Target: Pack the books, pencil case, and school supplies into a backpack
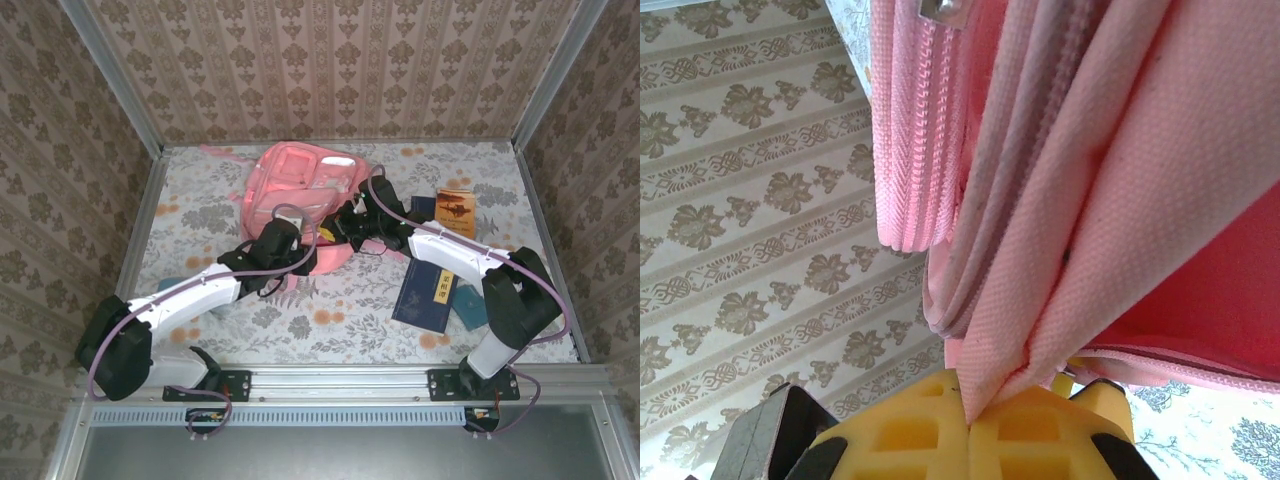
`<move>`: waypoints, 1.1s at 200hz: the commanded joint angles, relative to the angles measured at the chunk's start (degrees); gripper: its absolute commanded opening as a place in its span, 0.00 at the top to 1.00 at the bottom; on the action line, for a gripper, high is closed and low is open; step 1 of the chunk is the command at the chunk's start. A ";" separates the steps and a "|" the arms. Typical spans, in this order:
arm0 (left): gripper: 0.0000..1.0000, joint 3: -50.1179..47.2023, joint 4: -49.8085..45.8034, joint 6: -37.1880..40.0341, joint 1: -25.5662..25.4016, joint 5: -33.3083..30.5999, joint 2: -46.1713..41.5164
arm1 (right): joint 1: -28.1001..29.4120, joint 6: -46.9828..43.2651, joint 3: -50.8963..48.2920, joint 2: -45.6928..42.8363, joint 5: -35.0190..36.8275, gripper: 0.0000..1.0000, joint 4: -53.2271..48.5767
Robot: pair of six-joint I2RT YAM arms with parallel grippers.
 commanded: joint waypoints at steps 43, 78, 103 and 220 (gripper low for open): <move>0.82 2.42 -5.16 0.67 -0.60 -7.81 0.99 | 0.41 -0.02 2.50 -1.67 -4.23 1.00 1.89; 0.94 2.47 -7.46 1.80 -0.59 -8.99 -0.66 | -0.03 -3.02 2.64 -1.19 -1.46 1.00 -2.24; 1.00 2.28 -9.27 2.30 -0.43 -9.08 -1.85 | -0.62 -5.48 2.70 -0.79 0.82 1.00 -5.41; 1.00 -2.89 -13.73 1.96 6.43 -7.31 -7.27 | -4.55 -16.83 0.83 -2.12 8.01 1.00 -15.35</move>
